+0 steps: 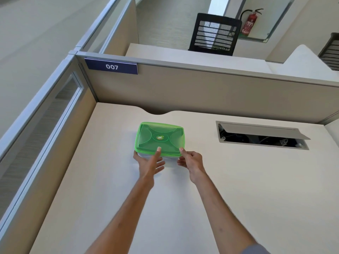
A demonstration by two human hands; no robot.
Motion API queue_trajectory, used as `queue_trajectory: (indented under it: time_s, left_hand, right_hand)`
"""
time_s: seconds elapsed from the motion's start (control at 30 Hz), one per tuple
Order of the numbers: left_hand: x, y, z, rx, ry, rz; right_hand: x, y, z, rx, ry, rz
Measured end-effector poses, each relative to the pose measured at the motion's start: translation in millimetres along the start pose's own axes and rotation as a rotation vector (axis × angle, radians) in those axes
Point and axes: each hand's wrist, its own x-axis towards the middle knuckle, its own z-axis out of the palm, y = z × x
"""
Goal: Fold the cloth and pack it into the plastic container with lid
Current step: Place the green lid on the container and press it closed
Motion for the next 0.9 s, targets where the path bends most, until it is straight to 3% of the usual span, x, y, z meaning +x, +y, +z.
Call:
queue_trajectory:
  time_s: [0.3, 0.6, 0.77, 0.9]
  left_hand:
    - [8.6, -6.2, 11.4, -0.112, 0.119, 0.058]
    - [5.3, 0.2, 7.3, -0.139, 0.091, 0.005]
    - [12.6, 9.5, -23.7, 0.135, 0.248, 0.122]
    - [20.5, 18.7, -39.8, 0.217, 0.17, 0.237]
  right_hand:
    - [6.0, -3.9, -3.1, -0.109, -0.016, -0.032]
    - [3.5, -8.8, -18.6, -0.126, -0.09, -0.005]
    - [2.0, -8.9, -26.6, -0.002, 0.075, 0.036]
    - [-27.9, 12.2, 4.6, 0.052, 0.198, 0.104]
